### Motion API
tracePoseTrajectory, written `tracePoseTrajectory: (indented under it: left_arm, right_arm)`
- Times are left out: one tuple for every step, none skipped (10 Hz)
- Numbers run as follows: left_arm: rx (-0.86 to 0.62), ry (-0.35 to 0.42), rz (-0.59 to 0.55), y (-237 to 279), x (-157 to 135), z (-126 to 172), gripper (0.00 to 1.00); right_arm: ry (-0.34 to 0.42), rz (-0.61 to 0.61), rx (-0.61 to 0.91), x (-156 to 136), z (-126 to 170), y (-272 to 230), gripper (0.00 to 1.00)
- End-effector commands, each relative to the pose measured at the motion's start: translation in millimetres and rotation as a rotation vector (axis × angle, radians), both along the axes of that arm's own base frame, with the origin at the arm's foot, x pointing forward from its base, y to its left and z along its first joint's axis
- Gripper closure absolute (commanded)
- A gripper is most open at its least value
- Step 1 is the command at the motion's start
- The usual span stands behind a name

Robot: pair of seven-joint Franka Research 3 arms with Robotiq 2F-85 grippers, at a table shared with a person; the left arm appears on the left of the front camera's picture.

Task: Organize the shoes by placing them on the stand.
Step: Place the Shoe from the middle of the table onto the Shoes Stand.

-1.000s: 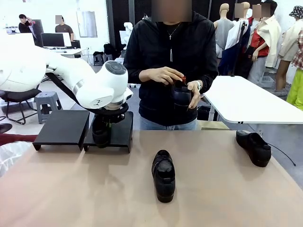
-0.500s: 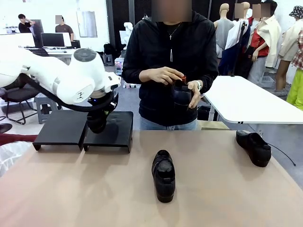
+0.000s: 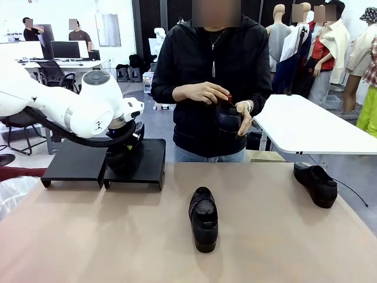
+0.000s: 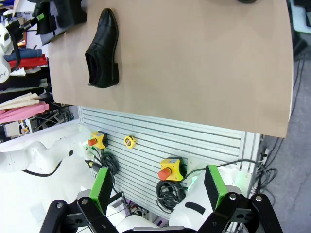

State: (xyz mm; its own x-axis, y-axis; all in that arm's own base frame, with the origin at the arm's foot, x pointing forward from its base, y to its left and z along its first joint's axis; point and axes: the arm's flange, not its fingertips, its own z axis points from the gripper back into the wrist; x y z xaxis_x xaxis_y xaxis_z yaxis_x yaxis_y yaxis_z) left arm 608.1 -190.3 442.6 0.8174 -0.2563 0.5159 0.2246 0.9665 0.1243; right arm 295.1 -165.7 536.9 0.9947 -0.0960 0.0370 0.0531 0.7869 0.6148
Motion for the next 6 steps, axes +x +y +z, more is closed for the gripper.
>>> tracePoseTrajectory:
  left_arm:
    - [-0.018, 0.051, 0.066, -9.7, 8.2, 14.2, 1.0]
    - [-0.011, 0.098, 0.093, -11.0, 10.5, 11.5, 1.0]
    - [-0.008, 0.112, 0.114, -12.5, 12.6, 9.1, 1.0]
    - [-0.009, 0.113, 0.11, -14.1, 13.1, 7.9, 1.0]
    - [-0.011, 0.109, 0.116, -14.1, 13.5, 7.6, 0.42]
    - [-0.019, 0.099, 0.122, -13.8, 12.9, 8.4, 0.0]
  right_arm:
    - [0.0, 0.003, 0.001, -0.8, 2.6, -1.4, 0.0]
    - [0.0, 0.003, 0.001, -0.8, 2.6, -1.4, 0.0]
    - [0.0, 0.003, 0.001, -0.8, 2.6, -1.4, 0.0]
    - [0.0, 0.003, 0.001, -0.8, 2.6, -1.4, 0.0]
    - [0.0, 0.003, 0.001, -0.8, 2.6, -1.4, 0.0]
    - [0.0, 0.003, 0.001, -0.8, 2.6, -1.4, 0.0]
